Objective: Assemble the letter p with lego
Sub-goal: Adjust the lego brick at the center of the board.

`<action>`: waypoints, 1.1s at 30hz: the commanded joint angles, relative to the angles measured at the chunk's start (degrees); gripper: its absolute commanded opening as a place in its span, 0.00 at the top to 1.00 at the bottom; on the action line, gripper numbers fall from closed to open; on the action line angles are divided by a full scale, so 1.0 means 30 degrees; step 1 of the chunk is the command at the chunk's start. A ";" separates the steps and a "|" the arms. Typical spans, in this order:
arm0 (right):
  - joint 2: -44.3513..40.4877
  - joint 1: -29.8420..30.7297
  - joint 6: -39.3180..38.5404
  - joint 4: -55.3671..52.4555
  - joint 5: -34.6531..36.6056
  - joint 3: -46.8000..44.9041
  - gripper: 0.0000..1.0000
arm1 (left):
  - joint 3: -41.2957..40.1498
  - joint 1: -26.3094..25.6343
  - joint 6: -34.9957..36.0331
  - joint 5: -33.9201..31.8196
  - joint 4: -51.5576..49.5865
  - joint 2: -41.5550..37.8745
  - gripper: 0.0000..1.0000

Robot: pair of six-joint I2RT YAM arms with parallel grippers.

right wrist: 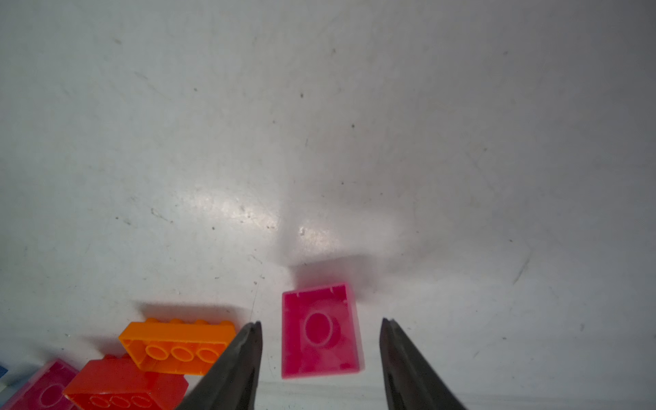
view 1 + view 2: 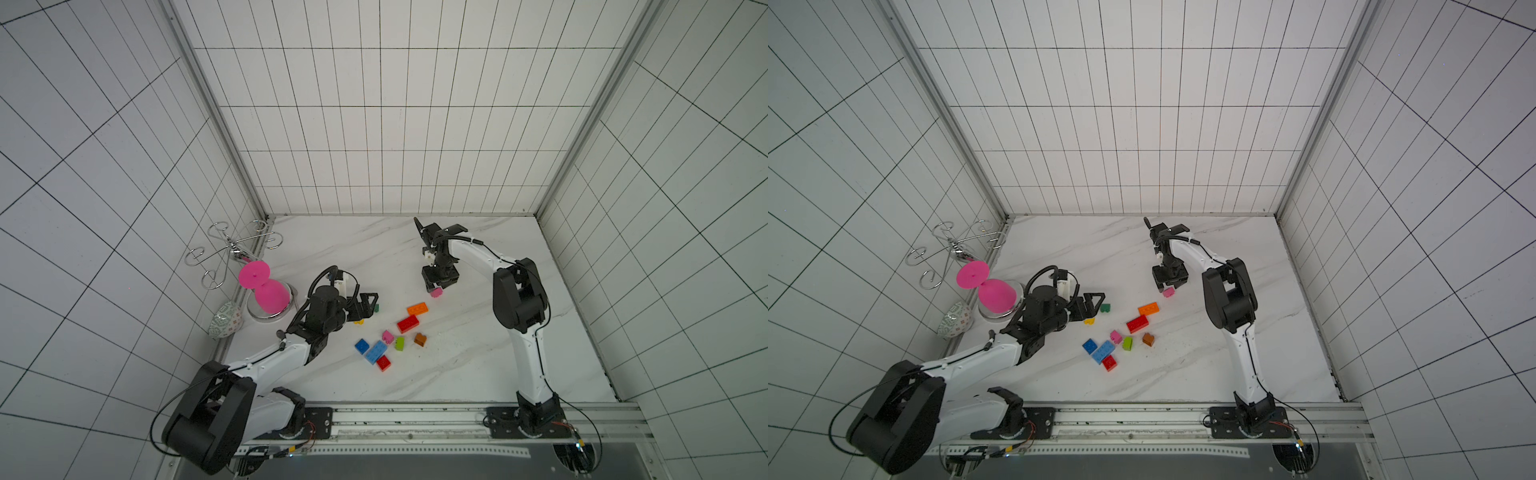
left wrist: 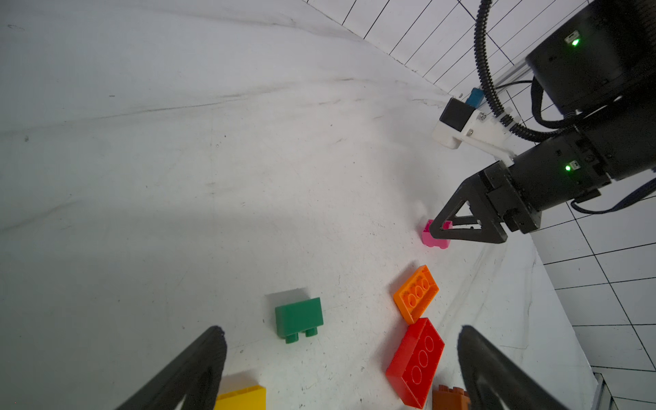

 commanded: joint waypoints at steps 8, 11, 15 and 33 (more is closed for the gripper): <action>0.1482 0.0187 -0.0637 -0.2858 0.0395 0.2164 0.47 | 0.0493 -0.0038 0.0143 -0.0119 -0.0103 -0.0144 0.03; 0.1764 0.0299 -0.0682 -0.2999 0.0433 0.2362 0.48 | 0.0485 -0.0038 0.0125 -0.0124 -0.0145 -0.0147 0.03; 0.1982 0.0379 -0.0727 -0.3068 0.0594 0.2446 0.53 | 0.0498 -0.0038 0.0153 -0.0128 -0.0141 -0.0152 0.03; -0.7459 0.1321 0.2140 1.0511 0.1662 -1.0752 0.79 | 0.0433 -0.0125 0.0102 -0.0055 -0.0029 -0.0168 0.03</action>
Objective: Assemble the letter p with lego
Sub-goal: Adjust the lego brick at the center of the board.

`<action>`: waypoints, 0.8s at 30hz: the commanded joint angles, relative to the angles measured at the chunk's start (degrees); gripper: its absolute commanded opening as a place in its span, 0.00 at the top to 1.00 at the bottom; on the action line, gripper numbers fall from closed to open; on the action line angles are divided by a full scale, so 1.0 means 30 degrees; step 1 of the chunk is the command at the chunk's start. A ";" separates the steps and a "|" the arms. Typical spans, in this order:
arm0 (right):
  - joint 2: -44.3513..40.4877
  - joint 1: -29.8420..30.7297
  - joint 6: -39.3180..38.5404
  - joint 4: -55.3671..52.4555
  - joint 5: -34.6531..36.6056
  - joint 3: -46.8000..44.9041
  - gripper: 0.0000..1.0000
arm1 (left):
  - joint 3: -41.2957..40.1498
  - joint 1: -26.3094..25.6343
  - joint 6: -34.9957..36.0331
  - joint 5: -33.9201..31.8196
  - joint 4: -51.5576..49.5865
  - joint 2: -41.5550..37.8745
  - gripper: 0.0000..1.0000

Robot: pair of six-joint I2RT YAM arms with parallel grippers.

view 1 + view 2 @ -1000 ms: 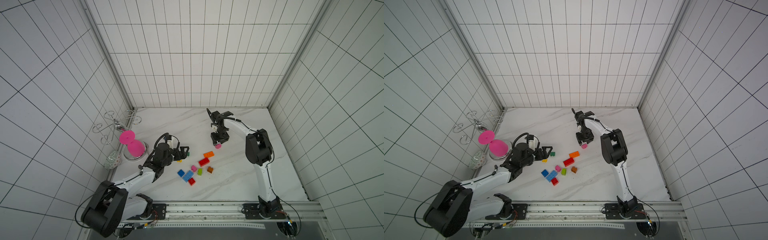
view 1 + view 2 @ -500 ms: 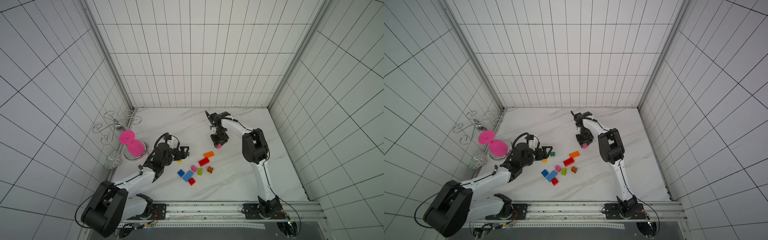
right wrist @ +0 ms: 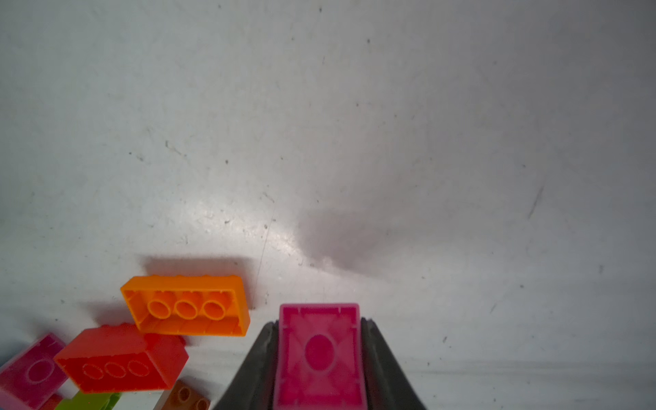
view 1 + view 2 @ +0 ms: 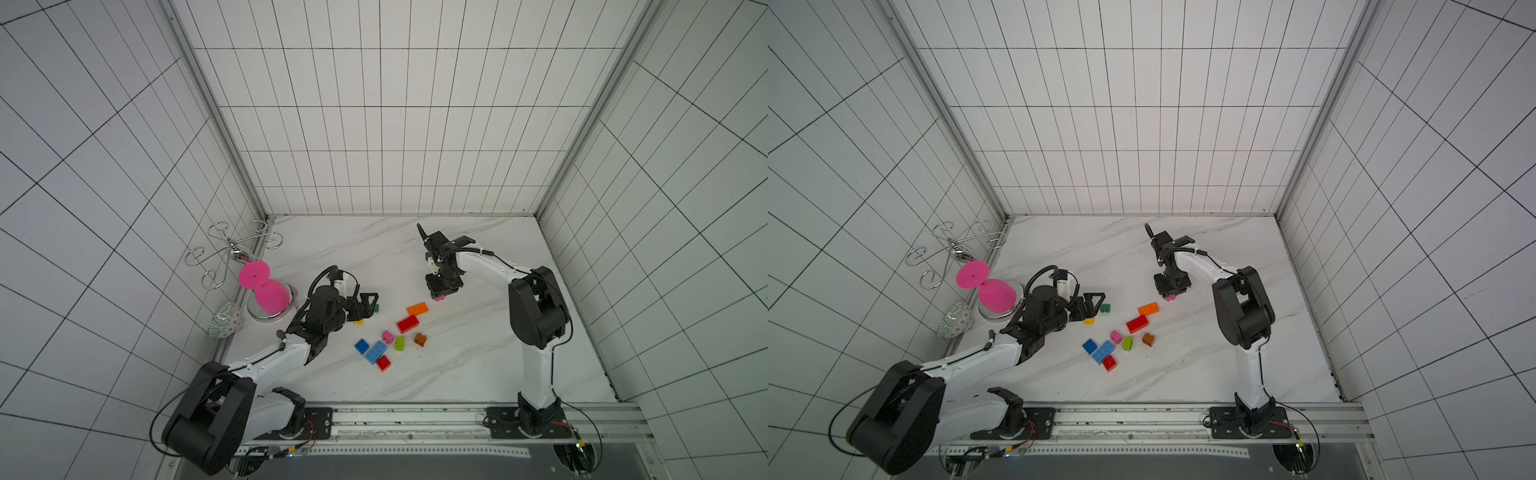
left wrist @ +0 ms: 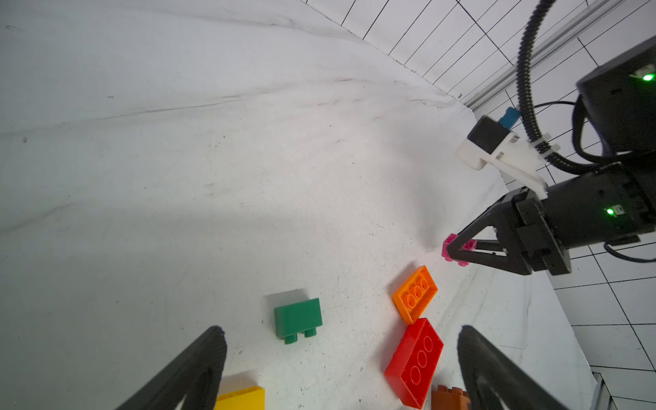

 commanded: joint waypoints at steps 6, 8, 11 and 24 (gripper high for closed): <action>-0.3533 0.0468 0.1378 1.1371 0.2545 -0.7470 0.78 | 0.0424 -0.0336 0.0167 -0.0200 0.0053 0.0062 0.03; -0.3743 0.0540 0.1493 1.2930 0.2937 -0.8524 0.77 | 0.0471 -0.0435 0.0163 -0.0110 0.0121 0.0156 0.03; -0.3975 0.0741 0.1621 1.4890 0.3384 -0.9885 0.75 | 0.0516 -0.0754 0.0095 0.0240 0.0326 0.0480 0.03; -0.6232 0.1056 0.2459 1.3047 0.3553 -1.1239 0.38 | 0.1806 -0.3094 -0.2264 0.3384 0.1529 0.3338 0.03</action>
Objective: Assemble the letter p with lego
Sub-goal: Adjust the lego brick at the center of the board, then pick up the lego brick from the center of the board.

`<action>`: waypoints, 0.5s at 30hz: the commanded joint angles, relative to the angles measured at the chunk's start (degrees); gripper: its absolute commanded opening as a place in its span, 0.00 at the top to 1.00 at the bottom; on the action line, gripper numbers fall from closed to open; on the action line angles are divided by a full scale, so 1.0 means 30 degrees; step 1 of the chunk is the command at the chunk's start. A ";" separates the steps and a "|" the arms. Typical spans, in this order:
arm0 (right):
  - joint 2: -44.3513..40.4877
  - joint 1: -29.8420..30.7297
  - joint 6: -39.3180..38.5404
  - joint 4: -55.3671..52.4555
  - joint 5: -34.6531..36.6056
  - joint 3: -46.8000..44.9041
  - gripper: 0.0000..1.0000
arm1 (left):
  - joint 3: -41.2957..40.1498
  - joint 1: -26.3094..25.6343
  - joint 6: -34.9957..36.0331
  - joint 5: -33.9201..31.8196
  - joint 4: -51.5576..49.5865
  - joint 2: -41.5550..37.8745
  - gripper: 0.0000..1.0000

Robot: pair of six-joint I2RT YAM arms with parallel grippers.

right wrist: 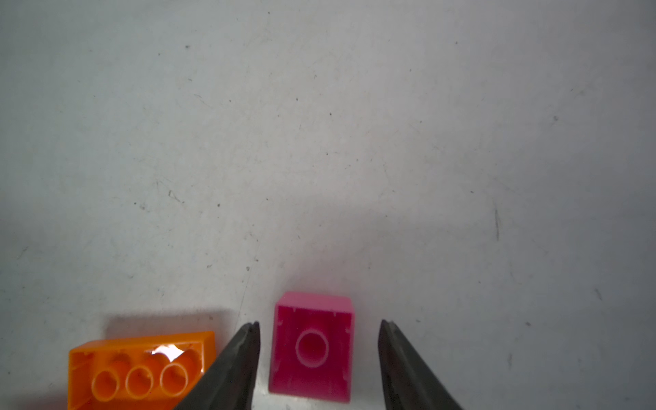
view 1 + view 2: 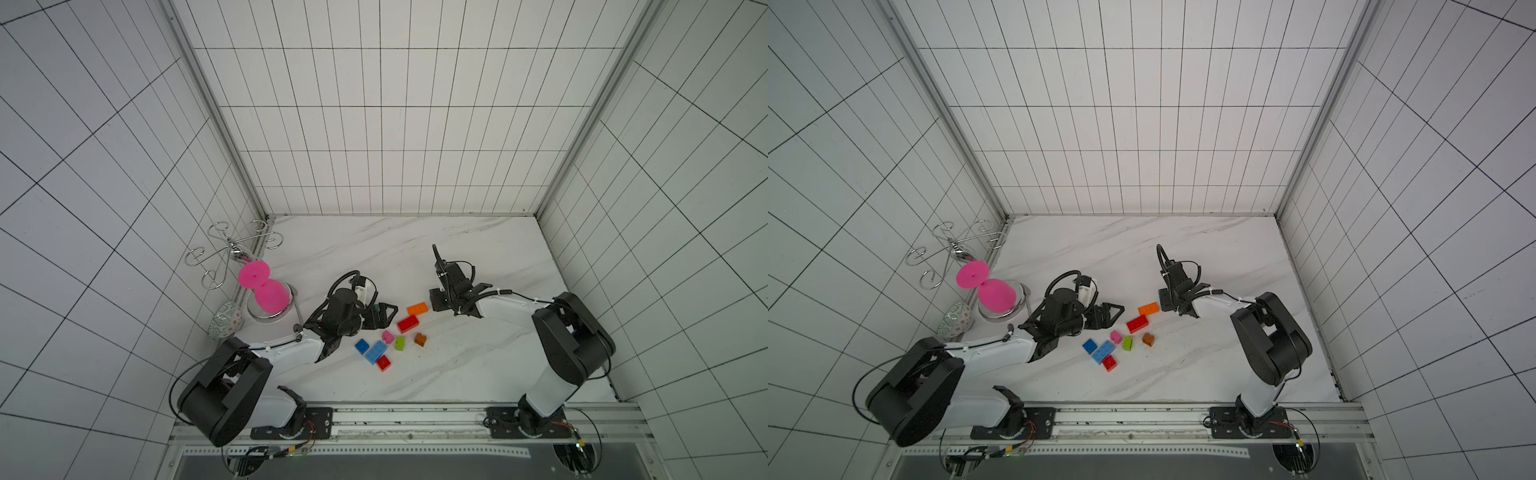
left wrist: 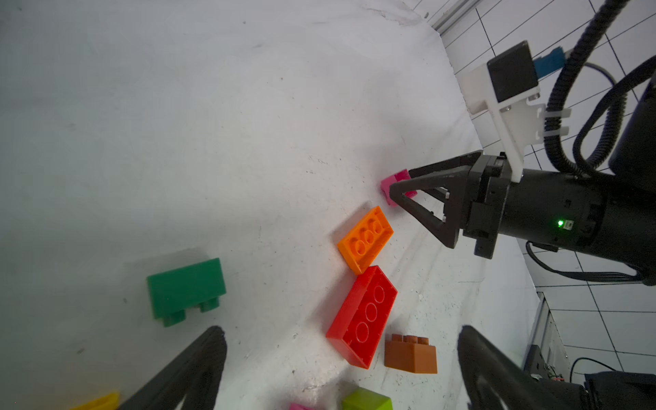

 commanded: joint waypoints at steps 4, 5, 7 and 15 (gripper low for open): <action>-0.1436 -0.0559 0.0937 -0.2421 -0.0624 0.0366 0.36 | 0.1135 -0.0463 -0.1731 0.1755 0.0445 0.0983 0.03; -0.1254 -0.0707 0.0971 -0.2863 -0.1051 0.0681 0.36 | 0.1154 -0.0498 -0.2034 0.2103 0.0702 0.1316 0.04; -0.0873 -0.0847 0.0985 -0.3636 -0.1724 0.1345 0.36 | 0.1147 -0.0528 -0.2576 0.2610 0.1446 0.1927 0.06; 0.1087 -0.0938 0.0651 -0.5930 -0.3188 0.3586 0.36 | 0.2100 -0.1057 -0.3406 0.3224 0.2575 0.4279 0.12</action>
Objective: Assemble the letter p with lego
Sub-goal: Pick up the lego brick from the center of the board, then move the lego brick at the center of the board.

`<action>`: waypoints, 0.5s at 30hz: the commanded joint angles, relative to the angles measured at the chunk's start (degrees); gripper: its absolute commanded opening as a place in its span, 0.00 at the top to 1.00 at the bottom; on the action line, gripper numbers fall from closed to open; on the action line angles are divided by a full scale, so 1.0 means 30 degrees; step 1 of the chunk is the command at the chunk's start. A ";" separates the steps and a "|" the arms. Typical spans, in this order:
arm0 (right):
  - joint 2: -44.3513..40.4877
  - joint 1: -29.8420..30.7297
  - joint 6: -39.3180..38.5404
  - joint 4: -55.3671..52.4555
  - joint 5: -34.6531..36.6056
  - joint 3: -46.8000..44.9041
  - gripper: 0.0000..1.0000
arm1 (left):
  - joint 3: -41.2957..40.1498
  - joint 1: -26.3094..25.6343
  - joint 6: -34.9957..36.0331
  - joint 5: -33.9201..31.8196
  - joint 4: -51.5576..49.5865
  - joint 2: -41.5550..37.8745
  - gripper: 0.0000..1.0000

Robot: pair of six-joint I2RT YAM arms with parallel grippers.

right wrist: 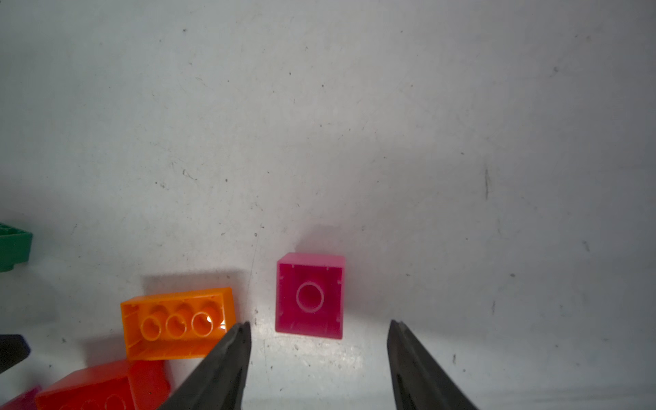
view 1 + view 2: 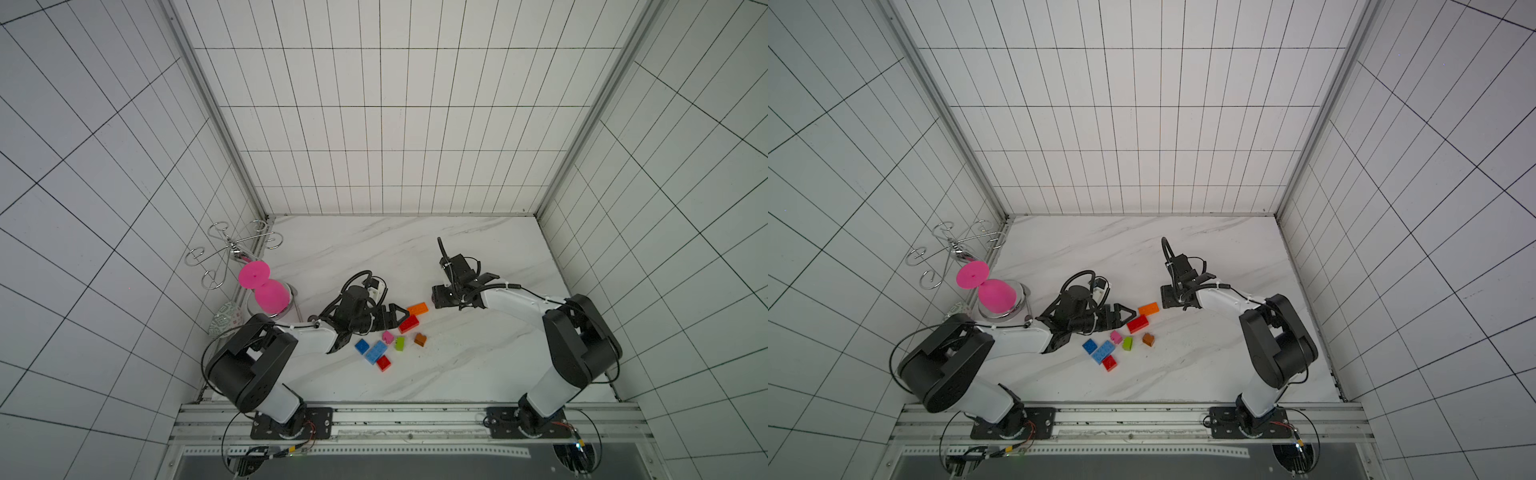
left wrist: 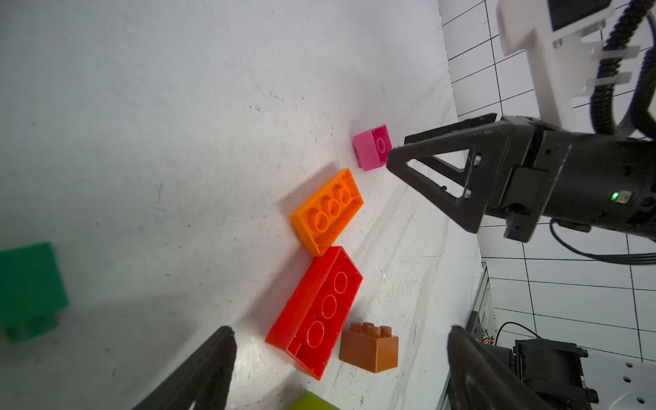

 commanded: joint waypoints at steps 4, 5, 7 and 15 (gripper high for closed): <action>0.1790 -0.0046 -0.0183 -0.2640 -0.0244 0.2120 0.41 | 0.1052 -0.0795 -0.0994 0.0529 0.1874 0.1667 0.12; 0.1951 -0.0054 -0.0183 -0.2811 -0.0076 0.2311 0.43 | 0.1113 -0.0918 -0.1105 0.0557 0.2094 0.1932 0.12; 0.2249 -0.0072 -0.0176 -0.3026 0.0232 0.2610 0.45 | 0.1227 -0.1148 -0.1278 0.0558 0.2518 0.2467 0.12; 0.3498 -0.0079 -0.0154 -0.3791 0.1474 0.4085 0.53 | 0.1882 -0.1463 -0.1687 0.0709 0.3697 0.4181 0.13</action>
